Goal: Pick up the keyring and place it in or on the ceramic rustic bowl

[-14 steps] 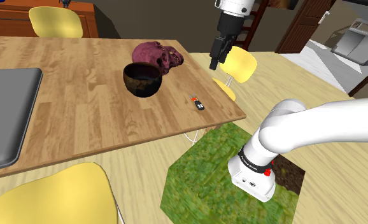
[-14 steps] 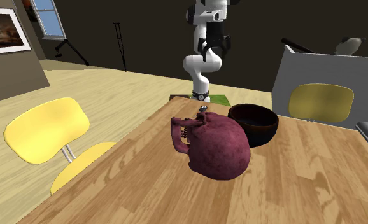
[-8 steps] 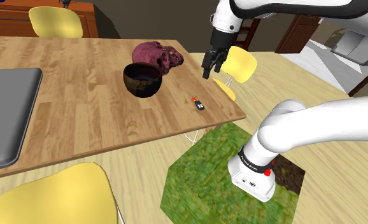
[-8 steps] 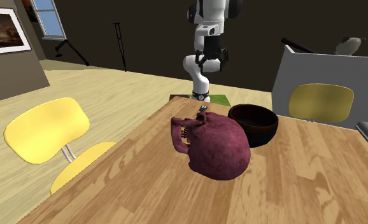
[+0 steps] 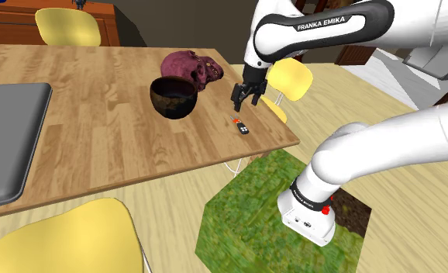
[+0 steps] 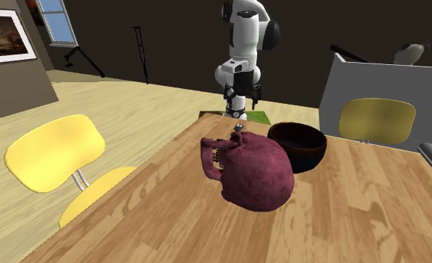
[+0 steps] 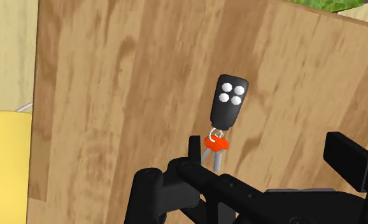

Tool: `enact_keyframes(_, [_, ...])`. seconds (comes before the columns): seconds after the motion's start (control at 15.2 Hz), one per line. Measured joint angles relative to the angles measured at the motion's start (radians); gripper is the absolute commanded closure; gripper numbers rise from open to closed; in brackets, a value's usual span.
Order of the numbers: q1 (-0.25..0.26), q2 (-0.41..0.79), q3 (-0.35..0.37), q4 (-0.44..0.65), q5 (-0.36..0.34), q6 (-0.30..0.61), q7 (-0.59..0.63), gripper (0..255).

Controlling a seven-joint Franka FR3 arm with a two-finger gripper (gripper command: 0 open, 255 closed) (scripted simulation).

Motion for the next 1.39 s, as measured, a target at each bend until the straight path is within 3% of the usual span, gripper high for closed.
enact_keyframes(0.26, [-0.036, 0.096, 0.011, -0.051, -0.008, 0.146, 0.066, 0])
enact_keyframes(0.59, [-0.039, 0.151, 0.018, -0.093, -0.007, 0.245, 0.078, 0])
enact_keyframes(1.19, [-0.039, 0.175, 0.019, -0.113, -0.006, 0.291, 0.078, 0])
enact_keyframes(1.25, [-0.039, 0.175, 0.019, -0.113, -0.006, 0.291, 0.078, 255])
enact_keyframes(1.39, [-0.039, 0.175, 0.019, -0.113, -0.006, 0.291, 0.078, 255])
